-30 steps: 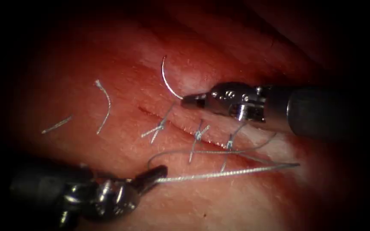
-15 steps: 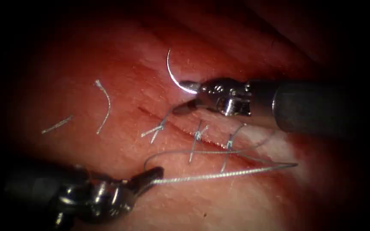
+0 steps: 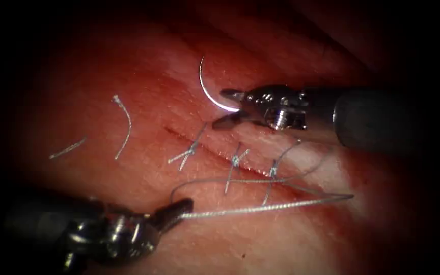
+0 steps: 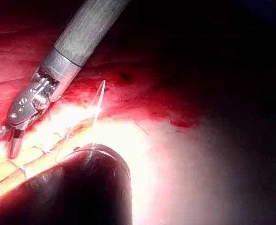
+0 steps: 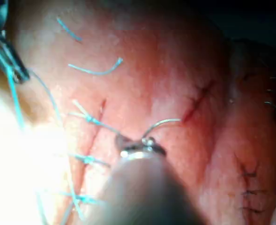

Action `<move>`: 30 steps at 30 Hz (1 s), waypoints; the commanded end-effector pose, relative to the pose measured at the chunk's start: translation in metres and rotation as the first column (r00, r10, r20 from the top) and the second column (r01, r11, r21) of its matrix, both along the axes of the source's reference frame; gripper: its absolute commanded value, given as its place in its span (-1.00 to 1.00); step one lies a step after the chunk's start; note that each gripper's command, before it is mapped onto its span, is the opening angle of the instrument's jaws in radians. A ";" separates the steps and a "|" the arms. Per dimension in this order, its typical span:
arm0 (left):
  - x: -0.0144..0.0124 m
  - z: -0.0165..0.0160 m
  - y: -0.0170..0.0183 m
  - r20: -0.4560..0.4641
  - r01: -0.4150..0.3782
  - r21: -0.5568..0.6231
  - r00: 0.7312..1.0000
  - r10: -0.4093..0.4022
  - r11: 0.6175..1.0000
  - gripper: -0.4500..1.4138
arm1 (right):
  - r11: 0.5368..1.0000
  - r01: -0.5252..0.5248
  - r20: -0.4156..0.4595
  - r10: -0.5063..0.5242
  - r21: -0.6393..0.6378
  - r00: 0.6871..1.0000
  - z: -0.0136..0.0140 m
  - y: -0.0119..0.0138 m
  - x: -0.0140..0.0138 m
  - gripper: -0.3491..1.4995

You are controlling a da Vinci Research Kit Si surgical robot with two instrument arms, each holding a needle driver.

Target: Wound Closure

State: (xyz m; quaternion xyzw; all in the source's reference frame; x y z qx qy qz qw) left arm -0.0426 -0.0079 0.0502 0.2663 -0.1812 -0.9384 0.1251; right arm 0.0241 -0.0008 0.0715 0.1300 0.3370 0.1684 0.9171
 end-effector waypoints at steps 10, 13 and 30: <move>-0.0003 0.0004 -0.0005 0.001 -0.002 0.001 1.000 0.002 1.000 -1.00 | 0.999 -0.010 0.015 0.010 0.036 1.000 0.0038 -0.0016 0.0002 -1.00; -0.0003 0.0004 -0.0005 0.001 -0.002 0.001 1.000 0.002 1.000 -1.00 | 0.998 -0.023 0.014 0.023 0.056 1.000 0.0018 0.0001 0.0005 -1.00; -0.0001 0.0002 -0.0006 0.000 -0.008 -0.002 1.000 0.008 1.000 -1.00 | 0.984 -0.177 -0.193 0.175 0.005 0.966 -0.0030 0.0148 0.0146 -1.00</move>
